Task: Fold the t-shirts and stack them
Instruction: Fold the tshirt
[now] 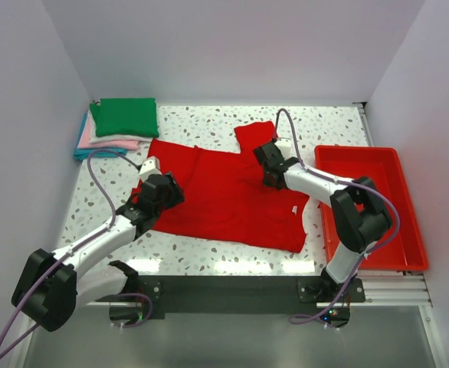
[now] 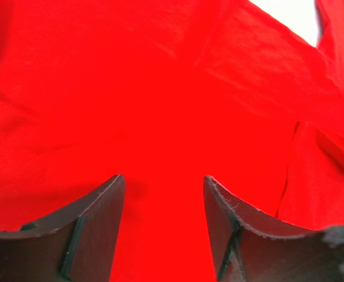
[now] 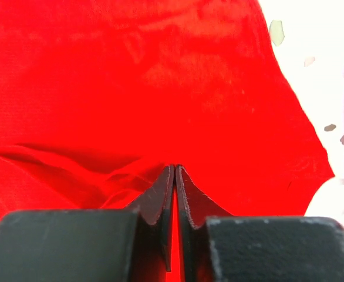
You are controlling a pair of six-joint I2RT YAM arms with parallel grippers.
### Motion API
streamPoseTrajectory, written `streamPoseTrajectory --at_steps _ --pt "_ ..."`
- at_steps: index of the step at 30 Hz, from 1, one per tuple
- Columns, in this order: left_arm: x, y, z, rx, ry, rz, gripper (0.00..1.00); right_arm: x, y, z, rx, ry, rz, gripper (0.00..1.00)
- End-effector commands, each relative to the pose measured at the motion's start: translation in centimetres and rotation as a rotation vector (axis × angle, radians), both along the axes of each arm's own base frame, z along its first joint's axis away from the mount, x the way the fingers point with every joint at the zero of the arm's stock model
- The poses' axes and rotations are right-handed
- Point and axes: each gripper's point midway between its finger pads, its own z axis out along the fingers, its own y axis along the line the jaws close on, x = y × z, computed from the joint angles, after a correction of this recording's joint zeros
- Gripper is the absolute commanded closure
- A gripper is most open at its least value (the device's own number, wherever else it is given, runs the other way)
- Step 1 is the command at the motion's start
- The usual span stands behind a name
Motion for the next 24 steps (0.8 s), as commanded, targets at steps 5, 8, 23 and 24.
streamPoseTrajectory --at_steps 5,8,23,24 --pt "-2.1 5.7 -0.3 -0.003 0.037 0.26 0.25 2.6 -0.4 3.5 0.037 -0.077 -0.052 0.59" --pt "-3.1 7.9 -0.3 0.003 0.048 0.353 0.16 2.5 -1.2 4.7 0.041 -0.089 -0.069 0.37" --pt "-6.4 13.3 -4.2 -0.039 0.174 0.626 0.17 -14.4 -1.2 3.7 0.181 -0.044 0.014 0.37" --pt "-6.6 13.4 -4.7 -0.041 0.189 0.635 0.18 -15.7 -1.5 2.7 0.177 -0.014 0.011 0.37"
